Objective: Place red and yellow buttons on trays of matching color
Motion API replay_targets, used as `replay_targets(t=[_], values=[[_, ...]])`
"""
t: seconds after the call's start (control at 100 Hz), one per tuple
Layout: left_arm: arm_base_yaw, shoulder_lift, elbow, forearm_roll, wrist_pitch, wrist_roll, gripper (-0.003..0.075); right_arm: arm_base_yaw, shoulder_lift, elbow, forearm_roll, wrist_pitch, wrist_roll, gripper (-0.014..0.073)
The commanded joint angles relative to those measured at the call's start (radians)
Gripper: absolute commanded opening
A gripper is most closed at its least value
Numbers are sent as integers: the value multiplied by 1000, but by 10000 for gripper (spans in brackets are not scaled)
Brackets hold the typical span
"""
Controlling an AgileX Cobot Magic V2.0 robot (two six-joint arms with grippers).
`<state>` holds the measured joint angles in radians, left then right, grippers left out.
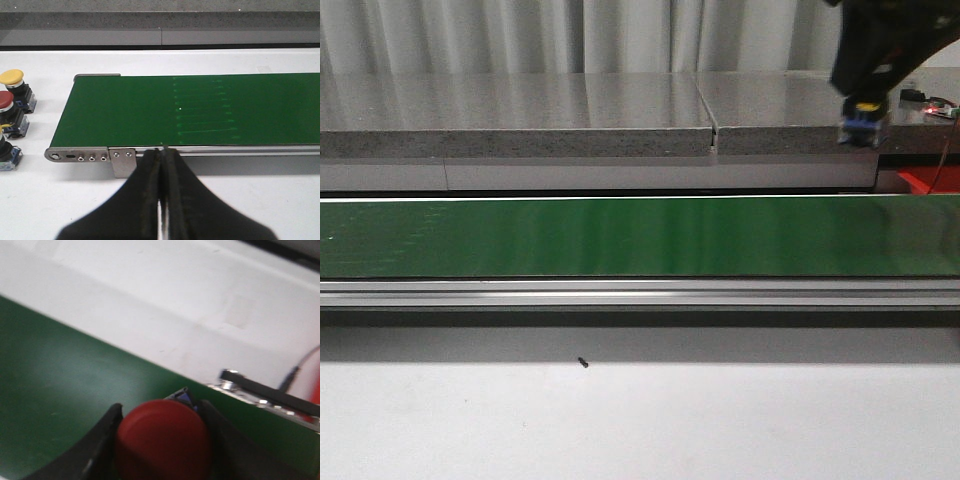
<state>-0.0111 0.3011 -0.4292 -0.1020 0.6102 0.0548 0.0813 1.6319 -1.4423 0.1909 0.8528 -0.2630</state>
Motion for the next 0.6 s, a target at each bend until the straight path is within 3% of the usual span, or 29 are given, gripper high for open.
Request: replay_targets(t=[0.0, 0.36, 0.59], values=[[-8, 9, -25, -10, -74, -3, -20, -101, -50, -67, -3, -24, -7, 176], [-8, 9, -25, -10, -74, -3, -20, -478, -18, -88, -3, -29, -7, 176], [-8, 9, -25, -10, -74, -3, -20, -572, 95, -88, 17, -116, -7, 176]])
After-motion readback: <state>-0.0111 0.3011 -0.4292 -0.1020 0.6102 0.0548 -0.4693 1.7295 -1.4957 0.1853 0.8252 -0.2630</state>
